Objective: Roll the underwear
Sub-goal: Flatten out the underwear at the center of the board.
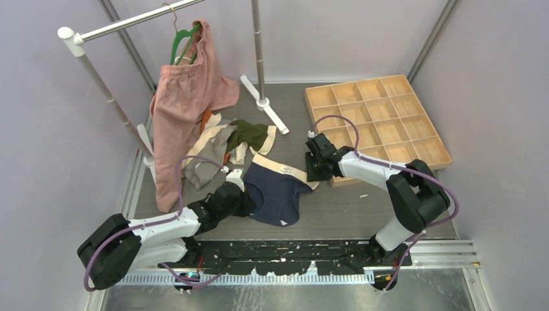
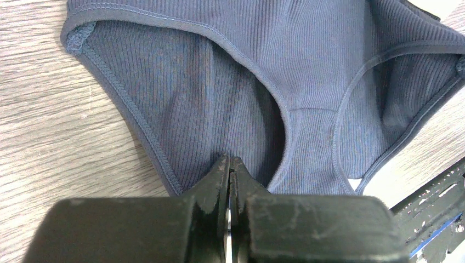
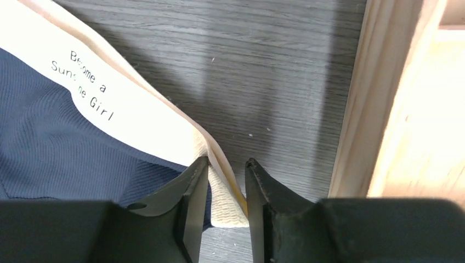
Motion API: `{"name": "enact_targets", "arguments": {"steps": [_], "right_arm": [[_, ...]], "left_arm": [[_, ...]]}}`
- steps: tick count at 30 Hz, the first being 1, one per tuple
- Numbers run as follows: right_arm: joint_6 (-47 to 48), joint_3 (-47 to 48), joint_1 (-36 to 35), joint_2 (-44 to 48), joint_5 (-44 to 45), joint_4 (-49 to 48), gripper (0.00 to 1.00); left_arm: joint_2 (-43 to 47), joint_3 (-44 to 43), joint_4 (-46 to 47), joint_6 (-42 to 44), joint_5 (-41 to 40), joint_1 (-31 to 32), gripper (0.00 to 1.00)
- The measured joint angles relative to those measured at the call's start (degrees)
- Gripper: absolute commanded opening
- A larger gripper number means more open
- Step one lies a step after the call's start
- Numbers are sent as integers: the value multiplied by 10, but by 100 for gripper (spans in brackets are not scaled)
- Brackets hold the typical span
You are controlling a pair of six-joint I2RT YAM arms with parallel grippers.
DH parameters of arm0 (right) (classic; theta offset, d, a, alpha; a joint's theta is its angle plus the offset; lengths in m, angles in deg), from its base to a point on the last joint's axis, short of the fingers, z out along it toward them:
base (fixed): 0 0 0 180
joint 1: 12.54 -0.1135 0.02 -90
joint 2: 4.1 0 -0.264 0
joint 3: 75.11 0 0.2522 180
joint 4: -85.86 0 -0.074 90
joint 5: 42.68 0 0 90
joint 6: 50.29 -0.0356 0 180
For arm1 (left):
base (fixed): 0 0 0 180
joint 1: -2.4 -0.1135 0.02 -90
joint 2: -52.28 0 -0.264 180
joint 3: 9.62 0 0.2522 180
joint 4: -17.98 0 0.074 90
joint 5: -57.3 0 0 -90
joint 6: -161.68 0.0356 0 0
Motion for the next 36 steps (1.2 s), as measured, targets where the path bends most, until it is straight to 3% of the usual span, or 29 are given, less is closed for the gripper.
{"name": "enact_targets", "arguments": {"steps": [6,15,18,25,36], "right_arm": [[-5,-6,3,24,3,3,44],[4,-6,2,173,30,24,43],[13,-5,3,196,-14,10,37],[11,0,2,78,-89,-20,30],[7,-2,2,-17,-85,-37,27]], "left_arm": [[0,-3,-6,1,-2,0,1],[2,-49,-97,21,-52,-1,1],[2,-63,-119,29,-66,-10,1],[-19,-94,-144,38,-73,-49,1],[-28,-105,-140,48,-33,-62,1]]}}
